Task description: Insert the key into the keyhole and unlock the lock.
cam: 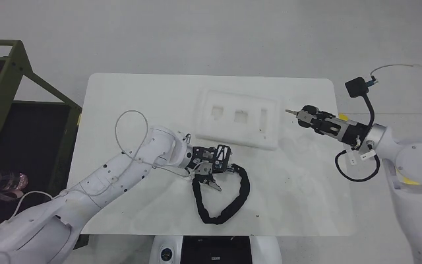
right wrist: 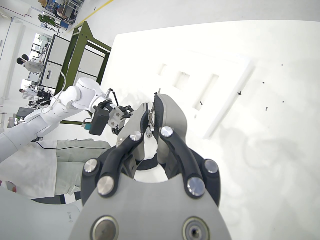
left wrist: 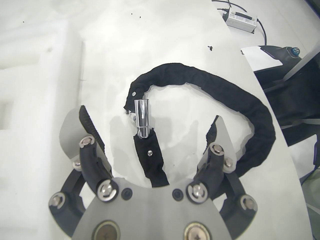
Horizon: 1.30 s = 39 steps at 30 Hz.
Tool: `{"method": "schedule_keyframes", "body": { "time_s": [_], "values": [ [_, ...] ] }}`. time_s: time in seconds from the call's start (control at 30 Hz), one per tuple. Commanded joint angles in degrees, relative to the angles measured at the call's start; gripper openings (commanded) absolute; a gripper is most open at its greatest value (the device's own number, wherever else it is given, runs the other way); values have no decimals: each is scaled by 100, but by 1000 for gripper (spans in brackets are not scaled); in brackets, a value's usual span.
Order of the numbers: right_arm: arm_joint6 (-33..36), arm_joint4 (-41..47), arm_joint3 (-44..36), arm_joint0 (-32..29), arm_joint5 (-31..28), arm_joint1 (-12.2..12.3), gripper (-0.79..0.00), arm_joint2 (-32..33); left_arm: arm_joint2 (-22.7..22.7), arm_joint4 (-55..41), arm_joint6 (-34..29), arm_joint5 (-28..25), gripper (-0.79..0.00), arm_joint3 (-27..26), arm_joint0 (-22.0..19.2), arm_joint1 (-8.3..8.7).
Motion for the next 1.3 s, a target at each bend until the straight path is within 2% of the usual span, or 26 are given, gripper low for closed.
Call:
{"method": "schedule_keyframes", "body": {
  "time_s": [0.0,0.2,0.23,0.3,0.47,0.57,0.77,0.87,0.9,0.97,1.0,1.27],
  "values": [
    [0,0,0,0,0,0,-785,0,61,138,160,54,-55,148,-31,-72],
    [0,0,0,0,0,0,-785,0,208,507,447,225,-194,483,-110,-269],
    [0,0,0,0,0,0,-785,0,220,549,492,236,-197,520,-118,-294],
    [0,0,0,0,0,0,-785,0,237,640,540,274,-259,579,-134,-338],
    [0,0,0,0,0,0,-785,0,246,741,551,381,-299,713,-134,-432],
    [0,0,0,0,0,0,-785,0,249,765,533,416,-376,769,-137,-488],
    [0,0,0,0,0,0,-785,0,270,820,395,408,-422,834,-144,-593],
    [0,0,0,0,0,0,-785,0,254,793,279,411,-496,899,-130,-632],
    [0,0,0,0,0,0,-785,0,244,763,248,404,-563,920,-122,-643],
    [0,0,0,0,0,0,-785,0,220,723,203,383,-631,938,-111,-662],
    [0,0,0,0,0,0,-785,0,204,711,187,375,-785,938,-106,-668],
    [0,0,0,0,0,0,-785,0,-35,632,371,339,-785,759,-9,-649]
  ]
}}
